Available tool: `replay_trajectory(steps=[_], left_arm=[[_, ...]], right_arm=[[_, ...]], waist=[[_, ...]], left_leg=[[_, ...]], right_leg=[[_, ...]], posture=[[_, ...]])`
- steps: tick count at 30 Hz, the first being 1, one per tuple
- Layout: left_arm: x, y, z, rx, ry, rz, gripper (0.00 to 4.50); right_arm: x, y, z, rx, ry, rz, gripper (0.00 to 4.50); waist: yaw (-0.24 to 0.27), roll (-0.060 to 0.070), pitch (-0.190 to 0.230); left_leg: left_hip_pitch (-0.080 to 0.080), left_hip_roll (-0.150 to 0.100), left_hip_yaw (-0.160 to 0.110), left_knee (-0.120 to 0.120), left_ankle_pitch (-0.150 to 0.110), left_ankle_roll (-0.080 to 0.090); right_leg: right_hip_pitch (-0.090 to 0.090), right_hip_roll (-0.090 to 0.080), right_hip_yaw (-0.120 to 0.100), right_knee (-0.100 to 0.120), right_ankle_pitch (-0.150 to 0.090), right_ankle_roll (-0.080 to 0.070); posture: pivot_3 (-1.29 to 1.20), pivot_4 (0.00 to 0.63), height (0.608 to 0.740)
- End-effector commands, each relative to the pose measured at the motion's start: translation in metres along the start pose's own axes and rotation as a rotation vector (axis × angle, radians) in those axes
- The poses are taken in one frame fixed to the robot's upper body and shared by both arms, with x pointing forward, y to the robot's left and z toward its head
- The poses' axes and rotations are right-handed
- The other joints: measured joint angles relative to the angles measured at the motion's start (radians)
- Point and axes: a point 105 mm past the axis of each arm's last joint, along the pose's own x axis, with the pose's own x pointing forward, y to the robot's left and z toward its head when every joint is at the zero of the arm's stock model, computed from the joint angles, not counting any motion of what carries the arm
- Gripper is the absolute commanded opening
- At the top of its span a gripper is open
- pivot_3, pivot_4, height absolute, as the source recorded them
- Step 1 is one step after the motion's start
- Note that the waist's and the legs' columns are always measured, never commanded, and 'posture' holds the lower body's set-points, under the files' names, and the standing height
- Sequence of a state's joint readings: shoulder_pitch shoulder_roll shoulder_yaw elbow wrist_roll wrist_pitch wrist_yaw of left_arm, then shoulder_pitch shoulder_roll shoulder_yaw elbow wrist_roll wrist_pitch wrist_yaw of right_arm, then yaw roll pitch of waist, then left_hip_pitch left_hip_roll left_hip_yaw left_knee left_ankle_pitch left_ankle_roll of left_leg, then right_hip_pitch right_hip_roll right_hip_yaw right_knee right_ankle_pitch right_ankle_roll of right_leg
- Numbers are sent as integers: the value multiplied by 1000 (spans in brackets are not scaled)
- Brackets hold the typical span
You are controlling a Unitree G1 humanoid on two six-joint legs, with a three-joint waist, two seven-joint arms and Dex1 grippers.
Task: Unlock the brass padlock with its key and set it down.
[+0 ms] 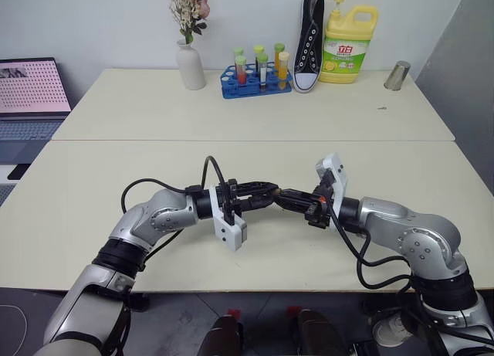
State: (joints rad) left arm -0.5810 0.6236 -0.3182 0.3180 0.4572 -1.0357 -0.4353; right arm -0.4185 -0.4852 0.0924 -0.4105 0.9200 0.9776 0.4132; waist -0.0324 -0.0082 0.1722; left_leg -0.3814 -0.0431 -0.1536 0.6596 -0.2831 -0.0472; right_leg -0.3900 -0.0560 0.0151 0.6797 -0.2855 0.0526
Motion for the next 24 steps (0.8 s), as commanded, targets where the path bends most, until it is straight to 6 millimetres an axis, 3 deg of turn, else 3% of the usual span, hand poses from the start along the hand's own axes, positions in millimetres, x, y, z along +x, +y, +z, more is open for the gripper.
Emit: replay_trajectory(steps=[1,8,14,24], left_arm=[[2,9,10,19,-46,34,950],[1,9,8,19,-41,33,950],[0,10,7,18,-37,34,950],[2,11,7,18,-36,39,950]], right_arm=[[-2,3,15,-37,-50,5,91],[-3,6,16,-36,-63,20,91],[-3,4,15,-45,-57,4,2210],[0,0,14,-19,-65,-13,2248]], waist=[[0,0,0],[0,0,0],[0,0,0],[0,0,0]], left_leg=[[0,0,0,0,0,0],[0,0,0,0,0,0],[0,0,0,0,0,0],[0,0,0,0,0,0]], right_leg=[[0,0,0,0,0,0],[0,0,0,0,0,0],[0,0,0,0,0,0],[0,0,0,0,0,0]], posture=[[0,150,740],[0,150,740],[0,150,740],[0,150,740]])
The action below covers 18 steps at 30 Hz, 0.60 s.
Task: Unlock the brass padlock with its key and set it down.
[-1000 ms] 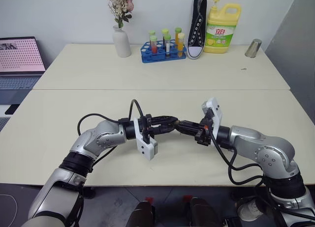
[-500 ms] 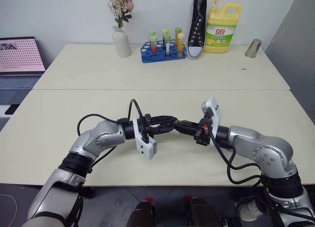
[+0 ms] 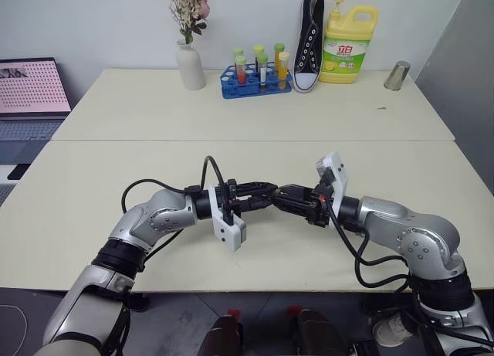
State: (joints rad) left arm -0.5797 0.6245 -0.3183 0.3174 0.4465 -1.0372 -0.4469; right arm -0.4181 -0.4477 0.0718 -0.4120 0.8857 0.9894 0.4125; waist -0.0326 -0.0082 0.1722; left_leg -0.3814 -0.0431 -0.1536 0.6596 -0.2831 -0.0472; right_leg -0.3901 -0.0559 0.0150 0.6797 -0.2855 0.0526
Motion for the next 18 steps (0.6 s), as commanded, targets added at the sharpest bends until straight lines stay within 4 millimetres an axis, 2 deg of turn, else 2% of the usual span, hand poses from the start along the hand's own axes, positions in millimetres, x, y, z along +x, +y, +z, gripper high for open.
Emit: replay_trajectory(steps=[1,2,5,9,10,18], left_arm=[[2,11,7,22,-32,43,950],[2,11,7,22,-32,43,950],[2,11,7,20,-31,44,950],[2,12,7,19,-29,46,950],[2,12,7,20,-29,46,950],[2,12,6,16,-24,51,950]], right_arm=[[-2,2,12,-21,-46,5,2248],[-2,2,12,-18,-49,4,2248],[-2,2,12,-16,-49,4,1667],[-1,3,11,-17,-45,11,255],[-1,3,11,-16,-45,14,127],[0,6,11,-19,-45,30,145]], waist=[[0,0,0],[0,0,0],[0,0,0],[0,0,0],[0,0,0],[0,0,0]], left_leg=[[0,0,0,0,0,0],[0,0,0,0,0,0],[0,0,0,0,0,0],[0,0,0,0,0,0],[0,0,0,0,0,0],[0,0,0,0,0,0]], right_leg=[[0,0,0,0,0,0],[0,0,0,0,0,0],[0,0,0,0,0,0],[0,0,0,0,0,0],[0,0,0,0,0,0],[0,0,0,0,0,0]], posture=[[0,150,740],[0,150,740],[0,150,740],[0,150,740],[0,150,740],[0,150,740]])
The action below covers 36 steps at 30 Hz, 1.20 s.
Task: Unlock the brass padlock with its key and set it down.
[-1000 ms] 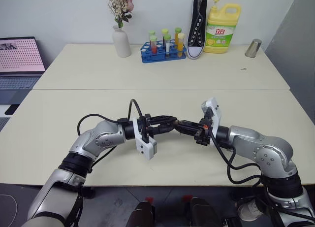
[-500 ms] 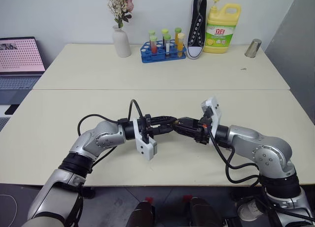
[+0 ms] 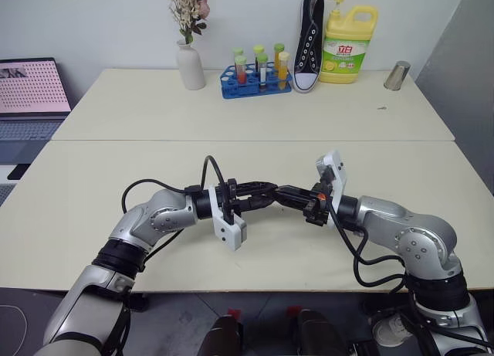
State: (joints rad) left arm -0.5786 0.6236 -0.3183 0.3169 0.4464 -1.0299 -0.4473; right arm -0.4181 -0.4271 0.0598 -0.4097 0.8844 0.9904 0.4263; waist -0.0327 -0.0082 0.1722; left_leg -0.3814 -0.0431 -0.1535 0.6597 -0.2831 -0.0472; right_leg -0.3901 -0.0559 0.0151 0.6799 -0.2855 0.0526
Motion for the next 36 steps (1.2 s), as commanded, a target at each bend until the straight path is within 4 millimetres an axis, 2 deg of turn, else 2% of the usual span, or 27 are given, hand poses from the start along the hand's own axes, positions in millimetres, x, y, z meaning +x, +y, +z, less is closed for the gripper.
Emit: replay_trajectory(steps=[1,3,5,11,14,18,21,24,25,27,33,36], left_arm=[[2,12,7,21,-30,52,950],[2,14,10,-12,-42,73,950],[2,15,12,-57,-48,88,1671],[-7,11,16,-65,-44,58,3446],[-22,17,22,-154,-32,115,4368],[-37,24,21,-391,31,192,4393],[-43,27,7,-610,85,200,3814],[-39,29,-6,-810,111,184,2891],[-38,29,-11,-888,118,184,2461],[-34,26,-17,-1021,121,162,1944],[-23,20,-15,-1223,75,97,81],[-17,12,-15,-1265,64,69,0]], right_arm=[[-1,4,9,-30,-25,14,145],[-1,4,9,-30,-25,14,145],[-1,3,9,-31,-25,13,145],[-3,2,9,-37,-23,6,145],[-7,-5,10,-57,-16,-23,145],[-14,-12,10,-96,-2,-50,145],[-17,-10,14,-140,5,-28,145],[-19,-3,15,-162,6,12,145],[-19,0,16,-172,6,29,145],[-19,7,17,-190,2,67,145],[-20,15,20,-206,-12,114,145],[-20,19,20,-207,-20,129,145]], waist=[[0,0,0],[0,0,0],[0,0,0],[-1,0,0],[-4,0,0],[-1,1,0],[1,1,0],[0,1,0],[-1,1,0],[-2,1,0],[-4,1,0],[-2,1,0]], left_leg=[[0,0,0,0,0,0],[0,0,0,0,0,0],[0,0,0,0,0,0],[0,0,-2,0,0,0],[0,1,-2,0,0,0],[0,2,-4,-1,0,0],[0,1,-4,-1,0,0],[0,0,-3,0,0,0],[0,0,-2,0,0,0],[0,0,-2,0,0,0],[1,1,-1,0,0,0],[0,1,-2,0,0,0]], right_leg=[[0,0,0,0,0,0],[0,0,0,0,0,0],[0,0,0,0,0,0],[0,0,1,0,0,0],[0,0,1,0,0,0],[-1,-1,1,0,0,0],[0,0,1,0,0,0],[1,0,0,0,0,0],[1,0,0,0,0,0],[1,0,0,0,0,0],[0,1,-1,0,0,0],[0,1,0,0,0,0]], posture=[[0,150,740],[0,150,740],[0,150,740],[0,150,740],[0,150,740],[0,150,740],[0,150,740],[0,150,740],[0,150,740],[0,150,740],[0,150,740],[0,150,740]])
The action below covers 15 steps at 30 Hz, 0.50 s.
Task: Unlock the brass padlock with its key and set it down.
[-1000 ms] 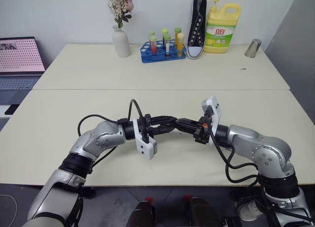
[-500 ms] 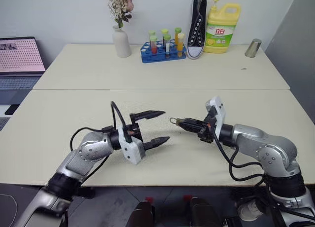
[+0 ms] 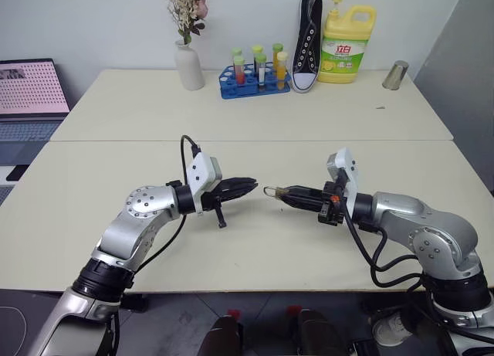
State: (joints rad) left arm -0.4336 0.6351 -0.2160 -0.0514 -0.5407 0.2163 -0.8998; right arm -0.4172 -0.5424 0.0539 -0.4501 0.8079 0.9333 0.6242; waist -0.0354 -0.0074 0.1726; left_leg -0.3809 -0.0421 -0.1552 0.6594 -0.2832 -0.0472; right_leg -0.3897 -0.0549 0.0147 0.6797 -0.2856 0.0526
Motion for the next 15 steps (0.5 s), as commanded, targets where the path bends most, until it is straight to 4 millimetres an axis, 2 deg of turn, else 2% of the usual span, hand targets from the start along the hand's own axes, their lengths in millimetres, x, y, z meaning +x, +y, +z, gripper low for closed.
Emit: replay_trajectory(steps=[1,5,15], left_arm=[[3,3,7,16,-23,-14,0],[4,5,2,0,-33,2,0],[11,-2,6,-39,-85,-28,0]], right_arm=[[-1,13,15,-59,-56,49,145],[-1,15,14,-56,-56,55,145],[-1,17,10,-47,-46,61,145]], waist=[[2,0,0],[2,0,0],[3,0,0]], left_leg=[[0,0,0,0,0,0],[0,0,0,0,0,0],[0,0,-2,0,0,0]], right_leg=[[0,0,0,0,0,0],[0,0,0,0,0,0],[0,-1,1,0,0,0]], posture=[[0,150,740],[0,150,740],[0,150,740]])
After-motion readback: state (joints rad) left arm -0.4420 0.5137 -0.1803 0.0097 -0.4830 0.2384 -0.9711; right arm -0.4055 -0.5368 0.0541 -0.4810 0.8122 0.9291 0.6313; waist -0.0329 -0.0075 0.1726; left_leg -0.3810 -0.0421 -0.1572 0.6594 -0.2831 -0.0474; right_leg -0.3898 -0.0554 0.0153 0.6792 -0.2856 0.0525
